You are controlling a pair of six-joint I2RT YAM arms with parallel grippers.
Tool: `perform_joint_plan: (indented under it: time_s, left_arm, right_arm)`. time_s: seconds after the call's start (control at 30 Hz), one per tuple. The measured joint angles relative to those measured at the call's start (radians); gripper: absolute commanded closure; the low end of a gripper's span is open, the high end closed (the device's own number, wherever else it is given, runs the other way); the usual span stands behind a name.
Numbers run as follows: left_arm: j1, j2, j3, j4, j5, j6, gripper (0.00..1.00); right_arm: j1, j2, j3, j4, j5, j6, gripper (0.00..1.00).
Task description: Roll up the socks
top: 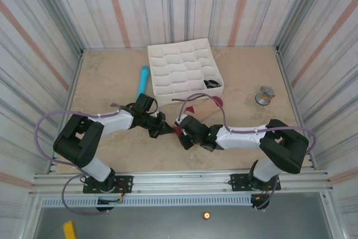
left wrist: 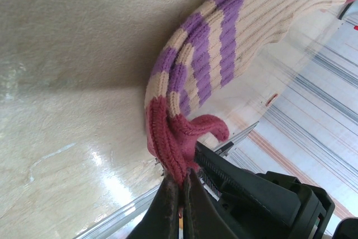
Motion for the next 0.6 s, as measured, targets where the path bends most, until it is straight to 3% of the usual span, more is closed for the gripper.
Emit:
perform_joint_plan:
  time_s: [0.1, 0.2, 0.23, 0.37, 0.6]
  left_arm:
    - [0.0, 0.0, 0.0, -0.001, 0.0, 0.005, 0.78]
    - [0.0, -0.001, 0.002, -0.01, 0.0, 0.011, 0.52]
    - [0.004, -0.003, 0.002, -0.011, -0.002, 0.014, 0.49]
    - [0.02, -0.035, 0.005, -0.044, -0.008, 0.038, 0.45]
    - [0.01, -0.062, 0.048, -0.068, -0.035, 0.127, 0.5]
  right_arm:
    - [-0.008, 0.0, 0.0, 0.0, -0.006, 0.008, 0.93]
    - [-0.029, 0.001, 0.0, 0.0, -0.031, 0.014, 0.98]
    - [-0.04, 0.001, 0.0, 0.0, -0.043, 0.014, 1.0]
    - [-0.109, 0.003, 0.0, 0.001, -0.119, 0.033, 1.0]
    - [-0.204, 0.068, 0.018, 0.013, -0.264, 0.086, 1.0]
